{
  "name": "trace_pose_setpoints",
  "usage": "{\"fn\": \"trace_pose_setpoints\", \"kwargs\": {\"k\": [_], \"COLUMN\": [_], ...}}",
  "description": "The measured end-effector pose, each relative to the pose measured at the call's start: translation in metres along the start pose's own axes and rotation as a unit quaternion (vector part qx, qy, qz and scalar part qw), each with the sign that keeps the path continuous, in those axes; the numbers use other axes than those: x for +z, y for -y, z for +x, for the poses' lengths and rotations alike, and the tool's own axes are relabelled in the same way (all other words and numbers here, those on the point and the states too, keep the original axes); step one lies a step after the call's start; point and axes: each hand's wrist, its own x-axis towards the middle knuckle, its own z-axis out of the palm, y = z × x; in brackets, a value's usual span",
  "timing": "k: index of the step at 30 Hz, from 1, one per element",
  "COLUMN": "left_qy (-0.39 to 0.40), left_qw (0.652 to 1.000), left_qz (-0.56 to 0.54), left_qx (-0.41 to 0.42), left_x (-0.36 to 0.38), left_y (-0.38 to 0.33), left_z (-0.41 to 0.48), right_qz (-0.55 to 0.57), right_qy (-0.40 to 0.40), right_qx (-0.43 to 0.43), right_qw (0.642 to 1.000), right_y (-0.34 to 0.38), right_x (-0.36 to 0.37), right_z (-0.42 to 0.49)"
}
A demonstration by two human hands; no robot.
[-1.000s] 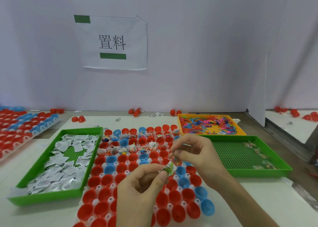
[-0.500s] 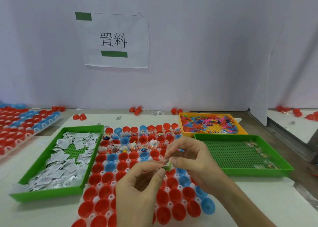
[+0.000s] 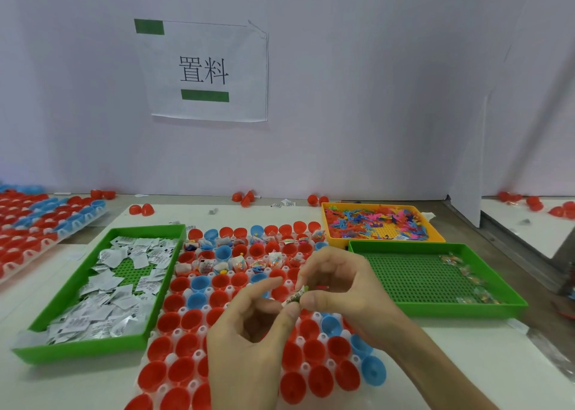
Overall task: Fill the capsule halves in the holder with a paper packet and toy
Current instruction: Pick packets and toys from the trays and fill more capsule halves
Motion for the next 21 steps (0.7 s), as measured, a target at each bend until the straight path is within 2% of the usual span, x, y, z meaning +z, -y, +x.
{"fn": "trace_pose_setpoints", "kwargs": {"k": [3, 10, 16, 18, 21], "left_qy": [0.016, -0.007, 0.014, 0.031, 0.023], "left_qw": [1.0, 1.0, 0.999, 0.999, 0.999], "left_qz": [0.012, -0.006, 0.034, 0.031, 0.029], "left_qx": [0.012, 0.029, 0.035, 0.026, 0.026], "left_x": [-0.001, -0.001, 0.003, 0.002, -0.005], "left_y": [-0.002, -0.004, 0.001, -0.001, -0.003], "left_z": [0.002, 0.001, 0.001, 0.001, 0.004], "right_qz": [-0.008, -0.015, -0.038, -0.054, -0.109], "right_qy": [-0.005, 0.042, 0.046, 0.026, -0.087], "right_qx": [0.008, 0.036, 0.031, 0.021, 0.011], "right_qw": [1.0, 0.998, 0.998, 0.998, 0.99], "right_y": [0.0, 0.0, 0.004, 0.006, 0.009], "right_x": [0.001, 0.003, -0.012, -0.02, -0.034], "right_z": [0.0, -0.001, 0.0, 0.0, 0.002]}}
